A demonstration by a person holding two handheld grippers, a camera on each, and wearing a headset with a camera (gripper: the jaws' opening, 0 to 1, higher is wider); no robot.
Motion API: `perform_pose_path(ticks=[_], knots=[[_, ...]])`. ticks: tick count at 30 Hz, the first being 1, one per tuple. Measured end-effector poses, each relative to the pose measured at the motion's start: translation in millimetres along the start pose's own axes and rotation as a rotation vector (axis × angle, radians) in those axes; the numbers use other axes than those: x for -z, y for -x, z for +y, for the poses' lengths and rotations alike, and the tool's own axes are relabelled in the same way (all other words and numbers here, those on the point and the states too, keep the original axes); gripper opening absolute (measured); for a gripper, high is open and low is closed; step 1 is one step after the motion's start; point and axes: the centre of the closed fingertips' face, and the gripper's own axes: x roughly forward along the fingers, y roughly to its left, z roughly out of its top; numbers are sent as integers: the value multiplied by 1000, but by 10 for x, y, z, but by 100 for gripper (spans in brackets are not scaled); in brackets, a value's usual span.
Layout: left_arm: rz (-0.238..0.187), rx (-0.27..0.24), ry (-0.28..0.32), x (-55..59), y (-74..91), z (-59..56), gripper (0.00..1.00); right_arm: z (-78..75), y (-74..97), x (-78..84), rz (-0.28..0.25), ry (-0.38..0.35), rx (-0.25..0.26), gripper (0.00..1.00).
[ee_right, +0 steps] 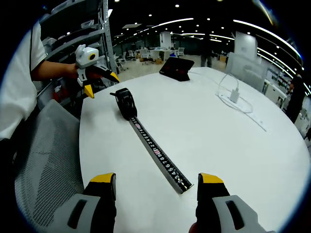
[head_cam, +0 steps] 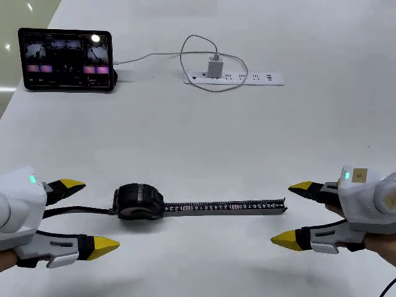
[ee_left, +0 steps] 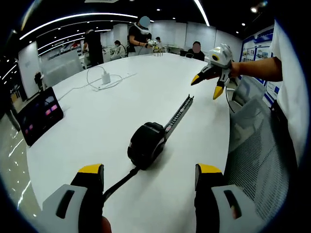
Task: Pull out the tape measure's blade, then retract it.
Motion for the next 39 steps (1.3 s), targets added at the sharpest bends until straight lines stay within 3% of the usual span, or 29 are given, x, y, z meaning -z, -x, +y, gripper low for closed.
perform_pose_path(ticks=[12, 19, 30, 39], knots=[[-82, -92, 77, 78, 252, 3, 75, 40, 122, -27, -76, -47, 96, 69], [-120, -131, 112, 104, 356, -29, 75, 139, 161, 21, -102, -71, 114, 71], [-142, -176, 174, 267, 442, -123, 81, 201, 208, 63, -133, -101, 150, 75], [-144, -187, 175, 351, 483, -191, 84, 280, 194, 128, -140, -110, 164, 80]])
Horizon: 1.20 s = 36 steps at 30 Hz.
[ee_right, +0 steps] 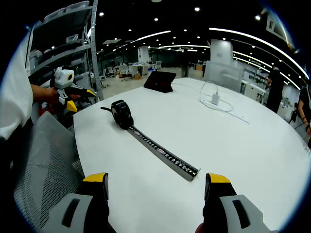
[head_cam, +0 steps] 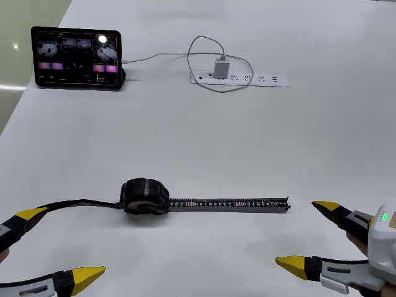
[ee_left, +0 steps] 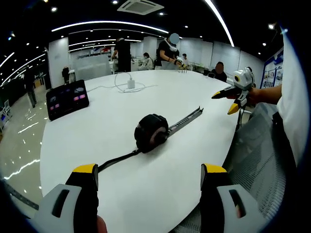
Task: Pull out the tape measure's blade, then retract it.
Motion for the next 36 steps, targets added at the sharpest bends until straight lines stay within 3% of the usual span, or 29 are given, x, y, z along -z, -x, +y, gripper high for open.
perform_pose_path(ticks=[12, 36], knots=[[2, -13, 39, 117, 5, -58, 88, 99, -1, 141, 17, -20, -7, 83], [-3, -1, 30, 36, -6, -91, 89, 122, -27, 79, 13, -14, -23, 84]])
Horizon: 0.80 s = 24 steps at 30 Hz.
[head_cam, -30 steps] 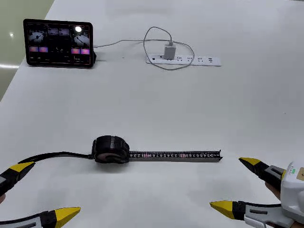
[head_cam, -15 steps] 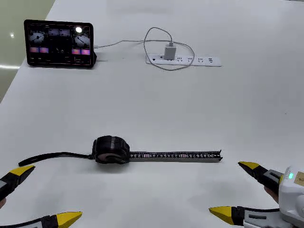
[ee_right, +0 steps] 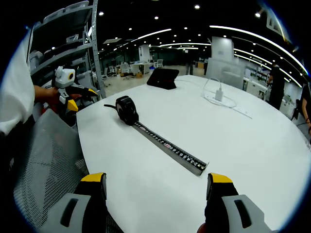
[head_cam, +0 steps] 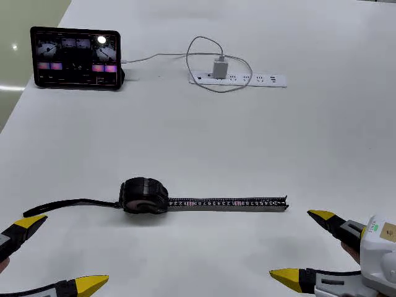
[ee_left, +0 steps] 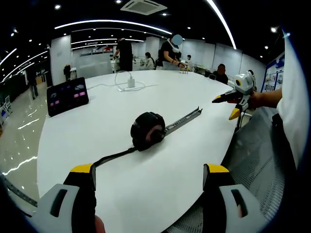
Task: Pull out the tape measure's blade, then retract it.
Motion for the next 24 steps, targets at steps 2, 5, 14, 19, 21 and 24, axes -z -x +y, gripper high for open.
perform_pose_path(ticks=[2, 5, 14, 19, 21, 24], knots=[[-2, 1, 2, -1, -5, -3, 89, -9, -7, 0, -2, 0, 0, 84], [-1, 1, 3, 8, -12, -2, 89, -10, -8, 5, 1, 2, 1, 84], [4, 7, 11, 5, -19, -24, 89, -12, -12, 2, 9, 16, -1, 84], [3, 6, 13, -16, -41, -44, 89, -24, -3, 6, 8, 13, -1, 84], [3, 7, 14, -22, -47, -47, 89, -27, 0, 7, 8, 13, 0, 84], [3, 7, 12, -21, -43, -40, 89, -41, 11, -6, 5, 14, 6, 84]])
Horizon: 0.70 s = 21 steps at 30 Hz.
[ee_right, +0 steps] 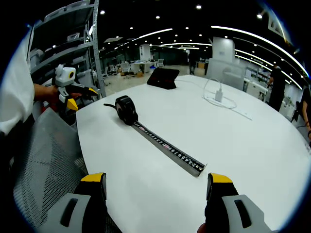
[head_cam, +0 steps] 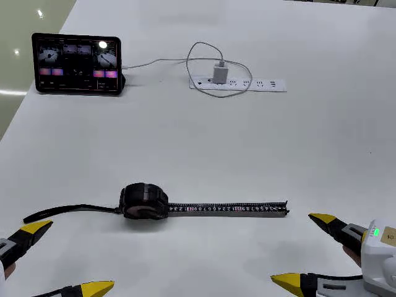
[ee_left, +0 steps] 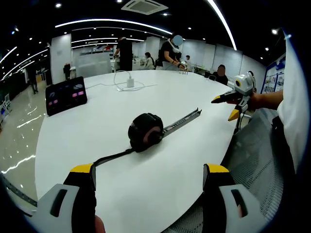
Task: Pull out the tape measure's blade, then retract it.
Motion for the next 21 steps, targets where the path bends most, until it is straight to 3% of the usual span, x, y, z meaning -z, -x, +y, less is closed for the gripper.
perform_pose_path(ticks=[12, 21], knots=[[6, 1, 9, 0, -91, -12, 88, -5, -10, 8, 4, -1, -3, 84], [0, 7, 10, -60, -160, -10, 88, -24, -5, 10, 5, -4, -2, 83]])
